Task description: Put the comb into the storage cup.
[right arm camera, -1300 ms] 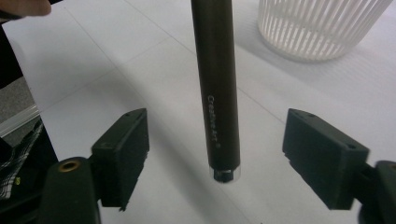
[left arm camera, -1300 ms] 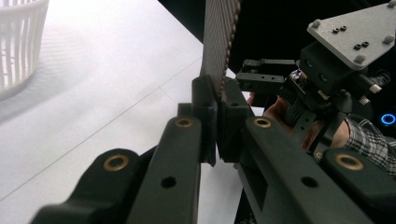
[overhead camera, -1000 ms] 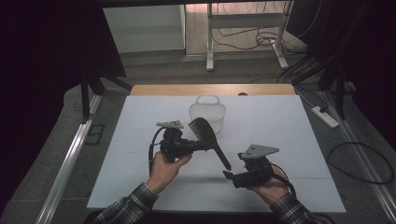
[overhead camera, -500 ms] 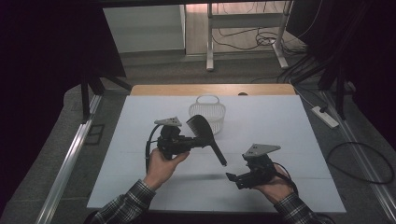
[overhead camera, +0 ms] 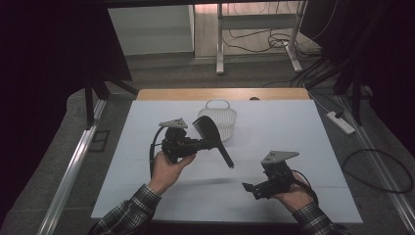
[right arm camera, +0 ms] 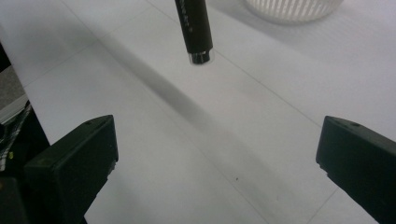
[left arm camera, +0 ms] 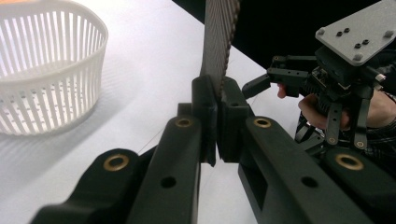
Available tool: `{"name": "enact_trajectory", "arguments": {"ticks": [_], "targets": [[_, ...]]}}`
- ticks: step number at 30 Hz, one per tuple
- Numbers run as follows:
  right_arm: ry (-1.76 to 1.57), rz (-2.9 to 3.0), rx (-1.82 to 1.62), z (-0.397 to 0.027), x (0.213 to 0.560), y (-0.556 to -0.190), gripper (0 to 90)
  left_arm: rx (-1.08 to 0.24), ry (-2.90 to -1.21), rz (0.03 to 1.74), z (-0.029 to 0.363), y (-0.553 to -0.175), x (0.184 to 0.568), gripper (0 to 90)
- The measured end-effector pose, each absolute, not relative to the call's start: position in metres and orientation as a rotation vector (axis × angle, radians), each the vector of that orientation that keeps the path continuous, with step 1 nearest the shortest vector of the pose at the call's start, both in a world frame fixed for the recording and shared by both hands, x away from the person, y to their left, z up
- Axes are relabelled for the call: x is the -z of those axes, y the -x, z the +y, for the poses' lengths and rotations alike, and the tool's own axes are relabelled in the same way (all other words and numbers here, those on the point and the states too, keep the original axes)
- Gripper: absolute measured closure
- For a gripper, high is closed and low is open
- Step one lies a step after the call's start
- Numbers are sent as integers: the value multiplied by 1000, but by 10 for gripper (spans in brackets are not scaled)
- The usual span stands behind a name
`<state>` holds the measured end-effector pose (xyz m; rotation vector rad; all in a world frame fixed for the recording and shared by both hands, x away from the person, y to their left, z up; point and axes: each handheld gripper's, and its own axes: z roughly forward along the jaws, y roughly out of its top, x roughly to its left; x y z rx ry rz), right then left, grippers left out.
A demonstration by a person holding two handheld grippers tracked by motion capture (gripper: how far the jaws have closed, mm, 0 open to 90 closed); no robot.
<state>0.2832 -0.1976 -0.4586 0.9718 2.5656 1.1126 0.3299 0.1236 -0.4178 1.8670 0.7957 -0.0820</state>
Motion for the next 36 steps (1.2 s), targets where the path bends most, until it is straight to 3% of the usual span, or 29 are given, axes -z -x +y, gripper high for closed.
{"name": "enact_trajectory", "arguments": {"ticks": [36], "targets": [[-1150,2483,-1033,-257,460,-270,0,-14,-1839,827,145,-352,390,874]]}}
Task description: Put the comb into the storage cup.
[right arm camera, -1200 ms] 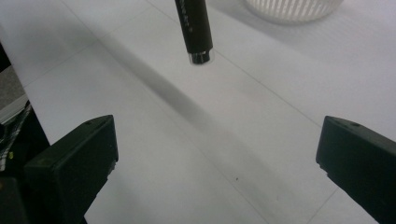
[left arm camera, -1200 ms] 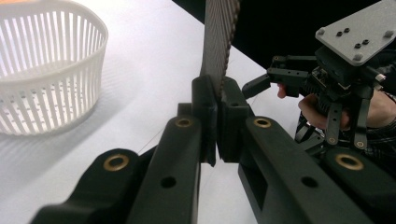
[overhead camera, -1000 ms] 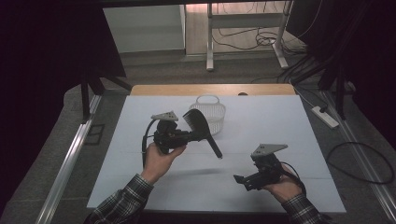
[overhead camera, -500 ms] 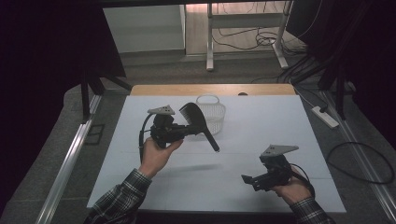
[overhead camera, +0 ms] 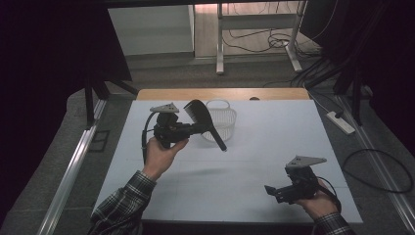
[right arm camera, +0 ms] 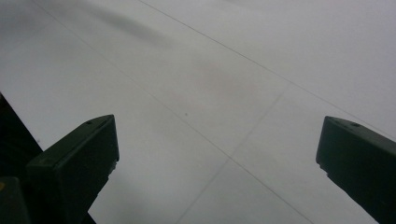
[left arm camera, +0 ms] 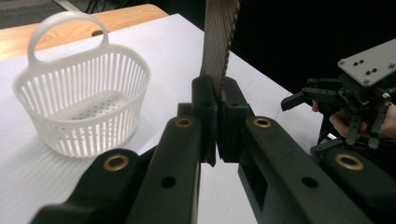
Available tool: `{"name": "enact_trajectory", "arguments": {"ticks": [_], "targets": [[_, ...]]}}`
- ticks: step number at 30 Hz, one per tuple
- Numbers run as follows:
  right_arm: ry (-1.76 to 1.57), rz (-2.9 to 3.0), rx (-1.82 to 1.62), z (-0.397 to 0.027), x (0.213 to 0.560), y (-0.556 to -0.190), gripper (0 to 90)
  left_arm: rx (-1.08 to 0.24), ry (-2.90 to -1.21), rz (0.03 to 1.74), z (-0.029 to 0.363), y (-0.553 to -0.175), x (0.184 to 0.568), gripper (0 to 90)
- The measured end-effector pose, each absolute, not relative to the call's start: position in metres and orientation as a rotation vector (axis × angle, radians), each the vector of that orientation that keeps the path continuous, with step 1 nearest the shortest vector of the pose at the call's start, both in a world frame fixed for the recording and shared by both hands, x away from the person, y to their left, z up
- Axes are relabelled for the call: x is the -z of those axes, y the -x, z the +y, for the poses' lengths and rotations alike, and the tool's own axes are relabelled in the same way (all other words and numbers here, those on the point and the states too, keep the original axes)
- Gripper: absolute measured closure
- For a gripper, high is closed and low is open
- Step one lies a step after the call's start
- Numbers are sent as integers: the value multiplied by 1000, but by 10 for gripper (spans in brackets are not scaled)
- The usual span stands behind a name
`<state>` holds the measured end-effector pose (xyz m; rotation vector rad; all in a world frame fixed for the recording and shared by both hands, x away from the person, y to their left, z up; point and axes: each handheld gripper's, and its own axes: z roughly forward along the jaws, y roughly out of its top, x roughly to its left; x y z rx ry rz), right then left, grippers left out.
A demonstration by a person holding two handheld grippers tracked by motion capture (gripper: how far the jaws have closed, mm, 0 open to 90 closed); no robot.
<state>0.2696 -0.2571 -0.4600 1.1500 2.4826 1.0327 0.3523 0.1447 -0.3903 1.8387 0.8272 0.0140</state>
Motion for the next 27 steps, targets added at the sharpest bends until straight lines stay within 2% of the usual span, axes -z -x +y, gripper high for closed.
{"name": "enact_trajectory", "arguments": {"ticks": [27], "targets": [[-1294,2410,-929,-291,458,-249,0,-52,-1794,877,161,-372,373,874]]}}
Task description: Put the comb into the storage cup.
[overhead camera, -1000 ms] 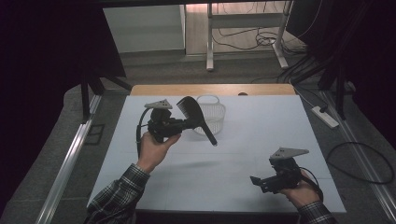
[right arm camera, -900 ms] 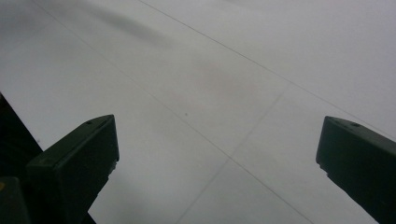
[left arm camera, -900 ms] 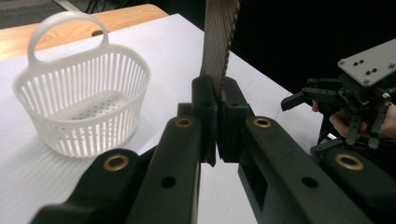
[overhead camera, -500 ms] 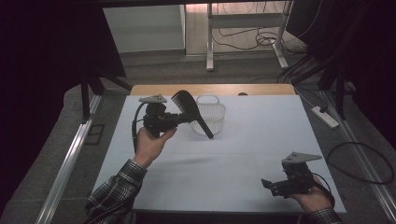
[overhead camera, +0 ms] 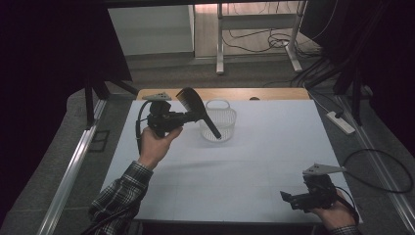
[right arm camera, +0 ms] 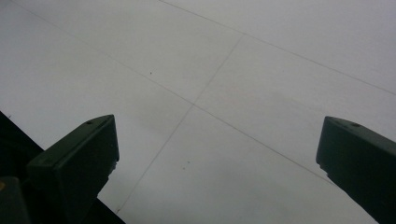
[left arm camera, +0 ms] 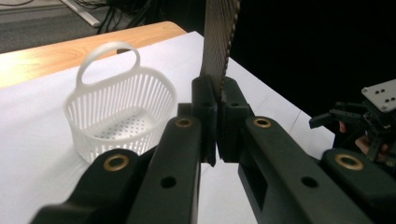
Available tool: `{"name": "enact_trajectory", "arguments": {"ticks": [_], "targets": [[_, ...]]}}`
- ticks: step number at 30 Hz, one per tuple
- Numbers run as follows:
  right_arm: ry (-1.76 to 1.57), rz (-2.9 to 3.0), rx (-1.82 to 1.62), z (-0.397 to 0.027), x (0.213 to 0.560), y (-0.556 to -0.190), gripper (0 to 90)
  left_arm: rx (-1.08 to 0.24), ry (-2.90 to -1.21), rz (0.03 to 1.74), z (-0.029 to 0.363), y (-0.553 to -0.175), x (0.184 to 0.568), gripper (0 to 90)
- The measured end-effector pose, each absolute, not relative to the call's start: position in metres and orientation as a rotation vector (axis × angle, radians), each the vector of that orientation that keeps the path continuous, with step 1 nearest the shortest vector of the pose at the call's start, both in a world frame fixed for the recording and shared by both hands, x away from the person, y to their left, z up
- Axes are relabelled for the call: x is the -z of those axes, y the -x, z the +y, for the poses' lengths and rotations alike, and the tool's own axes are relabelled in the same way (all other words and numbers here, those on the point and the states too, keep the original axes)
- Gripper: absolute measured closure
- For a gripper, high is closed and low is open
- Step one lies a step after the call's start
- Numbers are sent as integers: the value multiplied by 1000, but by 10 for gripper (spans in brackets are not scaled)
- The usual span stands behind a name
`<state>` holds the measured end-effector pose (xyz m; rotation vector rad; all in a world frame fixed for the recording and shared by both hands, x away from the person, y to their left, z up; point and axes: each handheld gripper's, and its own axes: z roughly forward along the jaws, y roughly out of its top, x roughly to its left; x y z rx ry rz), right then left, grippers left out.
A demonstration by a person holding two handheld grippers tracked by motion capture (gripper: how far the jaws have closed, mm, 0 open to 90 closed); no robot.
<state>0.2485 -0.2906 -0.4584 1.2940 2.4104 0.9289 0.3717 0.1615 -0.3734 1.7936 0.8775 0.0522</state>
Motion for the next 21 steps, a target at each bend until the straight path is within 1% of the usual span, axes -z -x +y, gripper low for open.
{"name": "enact_trajectory", "arguments": {"ticks": [10,21], "targets": [[-1314,2397,-911,-295,457,-244,0,-85,-1779,895,166,-381,366,874],[-1320,2389,-912,-296,457,-242,0,-113,-1766,922,168,-395,366,874]]}}
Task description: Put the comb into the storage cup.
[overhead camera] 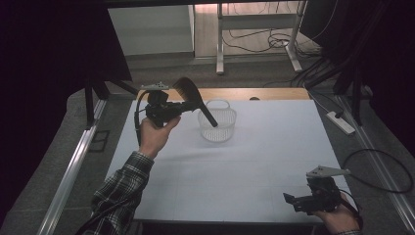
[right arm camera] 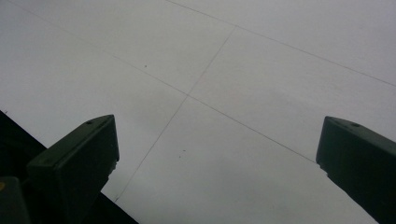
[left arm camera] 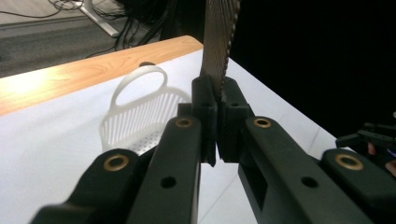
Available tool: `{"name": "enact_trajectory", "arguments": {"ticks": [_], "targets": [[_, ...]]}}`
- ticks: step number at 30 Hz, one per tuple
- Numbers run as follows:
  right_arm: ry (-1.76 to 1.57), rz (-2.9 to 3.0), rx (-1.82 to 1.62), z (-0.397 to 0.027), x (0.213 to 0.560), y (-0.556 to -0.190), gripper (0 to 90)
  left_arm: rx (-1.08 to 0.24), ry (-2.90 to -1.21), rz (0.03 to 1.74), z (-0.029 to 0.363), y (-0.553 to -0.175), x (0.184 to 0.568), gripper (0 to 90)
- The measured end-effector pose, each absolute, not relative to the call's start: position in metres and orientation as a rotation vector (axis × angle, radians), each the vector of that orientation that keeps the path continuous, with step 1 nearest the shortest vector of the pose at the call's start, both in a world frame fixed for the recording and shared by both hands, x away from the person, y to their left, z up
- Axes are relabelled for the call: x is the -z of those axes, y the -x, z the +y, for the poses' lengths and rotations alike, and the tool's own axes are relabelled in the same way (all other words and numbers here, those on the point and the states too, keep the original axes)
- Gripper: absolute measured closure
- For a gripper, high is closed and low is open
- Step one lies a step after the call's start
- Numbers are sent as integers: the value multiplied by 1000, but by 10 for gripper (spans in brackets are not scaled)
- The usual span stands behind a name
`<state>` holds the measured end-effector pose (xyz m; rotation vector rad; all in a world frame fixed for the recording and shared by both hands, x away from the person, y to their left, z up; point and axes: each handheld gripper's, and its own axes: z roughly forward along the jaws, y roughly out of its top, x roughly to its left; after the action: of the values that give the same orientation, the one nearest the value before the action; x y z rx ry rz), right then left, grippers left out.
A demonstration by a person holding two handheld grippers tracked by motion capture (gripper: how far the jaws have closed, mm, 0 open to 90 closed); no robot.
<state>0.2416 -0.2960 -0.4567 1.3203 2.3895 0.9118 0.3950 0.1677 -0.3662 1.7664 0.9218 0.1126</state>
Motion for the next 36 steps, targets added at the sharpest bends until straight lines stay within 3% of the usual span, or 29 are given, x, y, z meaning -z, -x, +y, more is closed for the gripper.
{"name": "enact_trajectory", "arguments": {"ticks": [36], "targets": [[-1309,2396,-910,-296,457,-241,0,-179,-1786,974,138,-435,401,874]]}}
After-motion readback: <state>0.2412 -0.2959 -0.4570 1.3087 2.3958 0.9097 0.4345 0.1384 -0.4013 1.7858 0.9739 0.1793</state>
